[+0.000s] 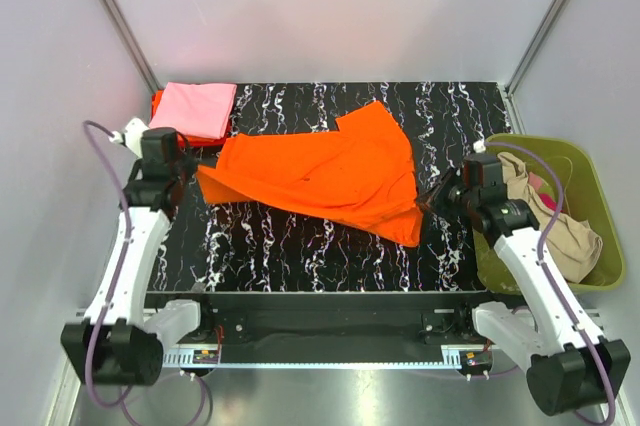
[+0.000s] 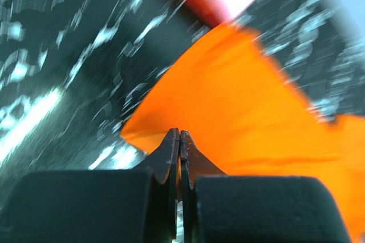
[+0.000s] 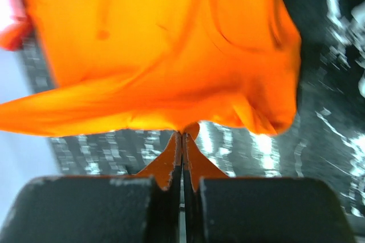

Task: Fold and stack the t-shirts
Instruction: Flatten the tshirt out

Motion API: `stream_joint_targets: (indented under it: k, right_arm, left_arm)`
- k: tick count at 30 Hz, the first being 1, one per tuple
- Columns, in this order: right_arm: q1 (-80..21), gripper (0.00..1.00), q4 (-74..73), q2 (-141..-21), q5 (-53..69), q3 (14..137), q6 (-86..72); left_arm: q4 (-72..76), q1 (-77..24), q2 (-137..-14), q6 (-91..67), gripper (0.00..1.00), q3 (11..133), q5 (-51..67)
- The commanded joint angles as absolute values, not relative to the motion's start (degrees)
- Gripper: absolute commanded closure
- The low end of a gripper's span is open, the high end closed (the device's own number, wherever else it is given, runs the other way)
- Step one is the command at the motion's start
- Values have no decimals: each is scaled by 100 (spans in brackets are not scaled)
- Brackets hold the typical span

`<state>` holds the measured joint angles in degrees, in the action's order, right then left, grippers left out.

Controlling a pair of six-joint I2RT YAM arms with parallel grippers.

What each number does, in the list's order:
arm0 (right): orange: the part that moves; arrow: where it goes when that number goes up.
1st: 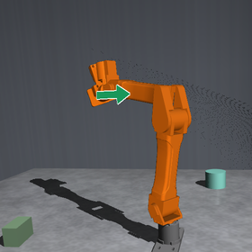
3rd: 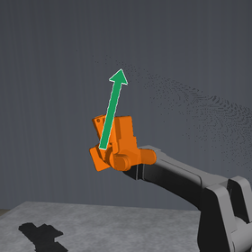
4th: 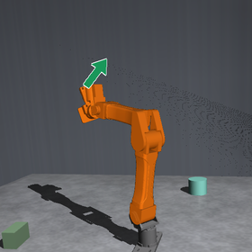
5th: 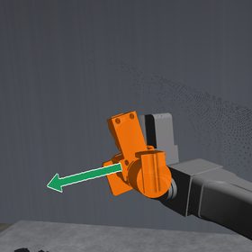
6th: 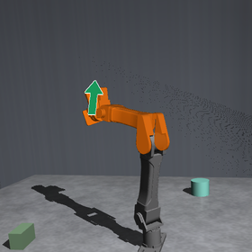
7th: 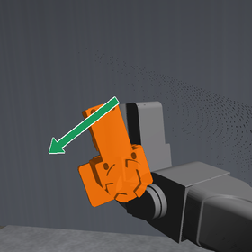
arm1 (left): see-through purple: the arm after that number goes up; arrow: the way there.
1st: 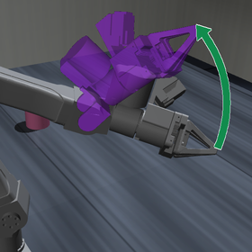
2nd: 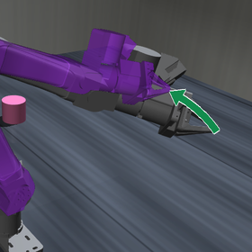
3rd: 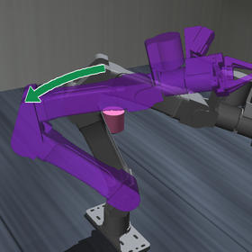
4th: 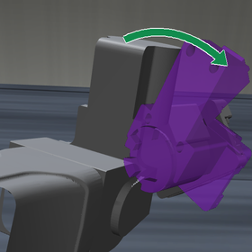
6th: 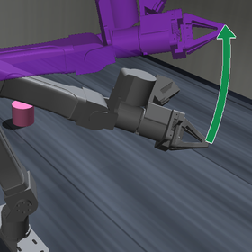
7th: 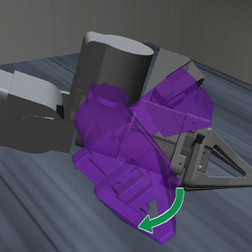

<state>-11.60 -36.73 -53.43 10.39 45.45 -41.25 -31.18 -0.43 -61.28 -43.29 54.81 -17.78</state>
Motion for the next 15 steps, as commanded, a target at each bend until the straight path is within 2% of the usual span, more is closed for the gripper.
stream_joint_targets:
  k: [1,10,15]
  right_arm:
    - [-1204,100,-3929,-5116,1222,5263,-4315]
    - [-1195,100,-4429,-4826,387,8468,-4210]
    - [-1195,100,-4578,-3869,107,9105,-4394]
  left_arm:
    - [-3198,-9,-5696,-4052,100,6203,-1671]
    - [-3690,-9,-4650,-4569,100,8093,-802]
    - [-4438,-9,-4220,-4728,100,9244,-27]
